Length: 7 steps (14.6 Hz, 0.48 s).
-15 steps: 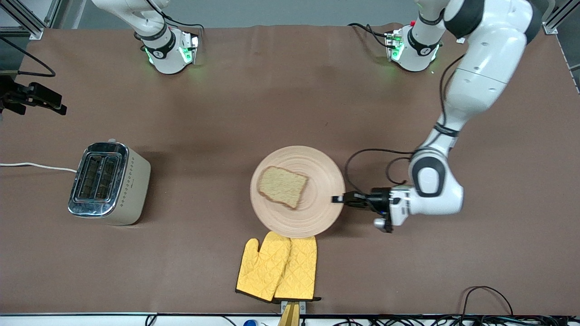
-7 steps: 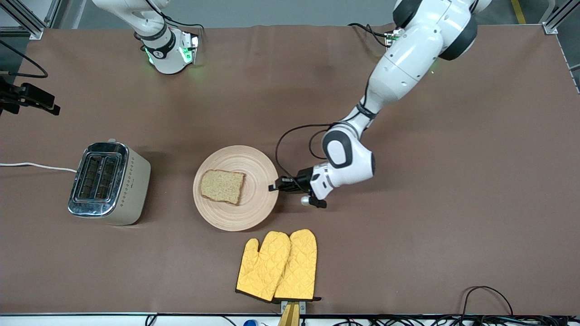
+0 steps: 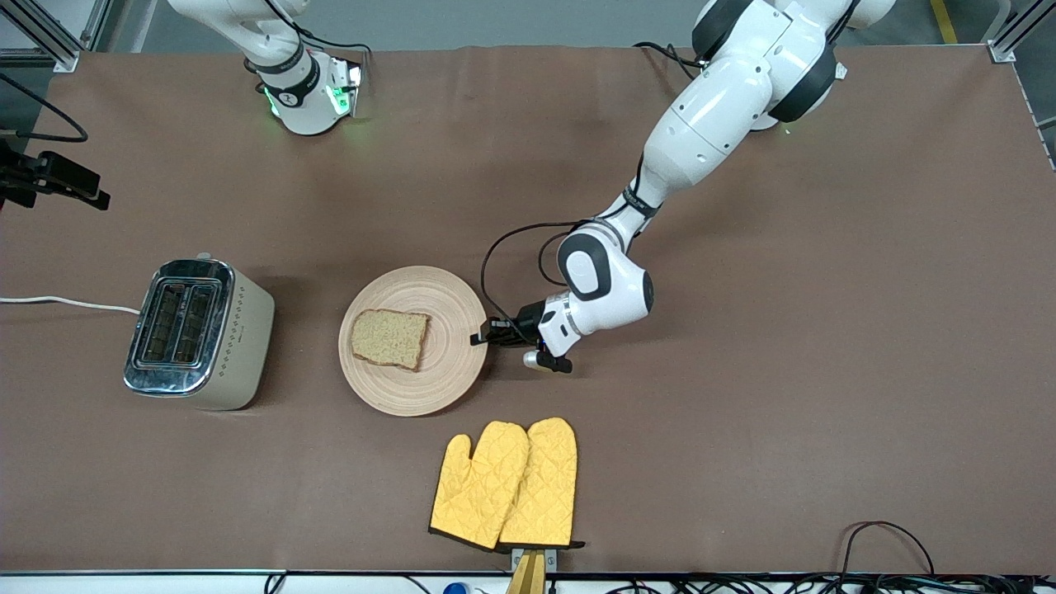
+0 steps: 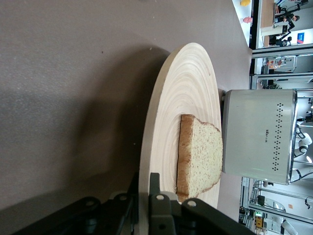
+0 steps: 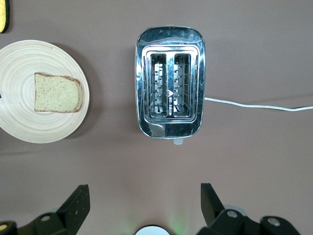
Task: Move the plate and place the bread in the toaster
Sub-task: 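Slide the wooden plate with the left gripper toward the toaster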
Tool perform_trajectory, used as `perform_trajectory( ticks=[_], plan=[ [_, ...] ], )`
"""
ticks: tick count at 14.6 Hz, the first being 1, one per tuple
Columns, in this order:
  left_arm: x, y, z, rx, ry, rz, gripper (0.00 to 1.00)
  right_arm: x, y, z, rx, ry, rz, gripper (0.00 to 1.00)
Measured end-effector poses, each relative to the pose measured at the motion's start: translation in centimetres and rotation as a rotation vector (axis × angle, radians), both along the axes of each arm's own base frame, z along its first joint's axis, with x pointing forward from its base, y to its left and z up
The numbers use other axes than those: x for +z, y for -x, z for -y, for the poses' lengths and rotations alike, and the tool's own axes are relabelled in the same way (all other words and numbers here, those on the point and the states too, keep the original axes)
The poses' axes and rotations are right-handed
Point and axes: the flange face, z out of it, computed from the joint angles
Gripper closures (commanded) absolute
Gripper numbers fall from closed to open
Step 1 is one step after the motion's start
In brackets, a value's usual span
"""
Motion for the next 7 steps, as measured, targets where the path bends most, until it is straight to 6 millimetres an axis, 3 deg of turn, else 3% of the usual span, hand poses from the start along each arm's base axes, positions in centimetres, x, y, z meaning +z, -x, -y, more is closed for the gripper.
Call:
perform_trajectory(
  ticks=[1, 3, 4, 7],
  plan=[
    [0.00, 0.07, 0.08, 0.000, -0.002, 0.001, 0.76, 0.00, 0.00, -0.05, 0.001, 0.000, 0.000, 0.00],
    [0.23, -0.08, 0.13, 0.002, 0.002, 0.005, 0.41, 0.00, -0.01, -0.19, 0.003, 0.000, 0.000, 0.00],
    [0.34, -0.20, 0.12, 0.004, 0.003, 0.007, 0.00, -0.01, -0.01, -0.23, 0.004, 0.000, 0.000, 0.00],
    [0.95, -0.78, 0.00, 0.011, 0.009, 0.018, 0.00, -0.03, 0.02, -0.24, 0.004, 0.000, -0.003, 0.00]
  ],
)
